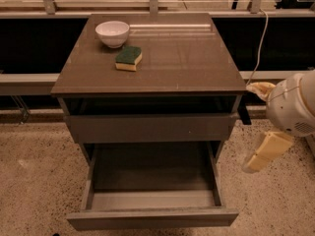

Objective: Close middle drawer

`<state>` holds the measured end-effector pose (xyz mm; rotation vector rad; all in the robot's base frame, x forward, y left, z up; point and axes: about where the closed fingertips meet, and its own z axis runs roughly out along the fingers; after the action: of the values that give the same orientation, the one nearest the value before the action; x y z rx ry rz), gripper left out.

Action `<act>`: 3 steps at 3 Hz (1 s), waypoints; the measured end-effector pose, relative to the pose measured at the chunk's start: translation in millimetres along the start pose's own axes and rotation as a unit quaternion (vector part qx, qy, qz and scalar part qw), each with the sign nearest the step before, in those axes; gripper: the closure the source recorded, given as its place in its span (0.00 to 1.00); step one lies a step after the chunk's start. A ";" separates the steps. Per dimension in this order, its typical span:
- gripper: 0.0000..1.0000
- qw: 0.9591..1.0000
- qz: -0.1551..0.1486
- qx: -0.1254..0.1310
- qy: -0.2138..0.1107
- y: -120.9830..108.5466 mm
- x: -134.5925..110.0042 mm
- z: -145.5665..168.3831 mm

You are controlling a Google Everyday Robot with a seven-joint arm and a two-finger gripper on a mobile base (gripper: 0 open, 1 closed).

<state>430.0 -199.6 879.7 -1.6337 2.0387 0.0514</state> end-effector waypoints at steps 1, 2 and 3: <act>0.00 0.999 0.006 -0.045 -0.018 12.0 -1.0 48.6; 0.00 0.995 -0.005 -0.084 -0.058 53.6 0.8 112.6; 0.00 0.988 -0.003 -0.094 -0.121 88.3 23.3 171.5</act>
Offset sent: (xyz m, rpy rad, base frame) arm -0.0159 0.0941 -0.2516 0.2092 0.0175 0.2181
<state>409.3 -137.7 696.7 -1.6552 1.8894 0.4312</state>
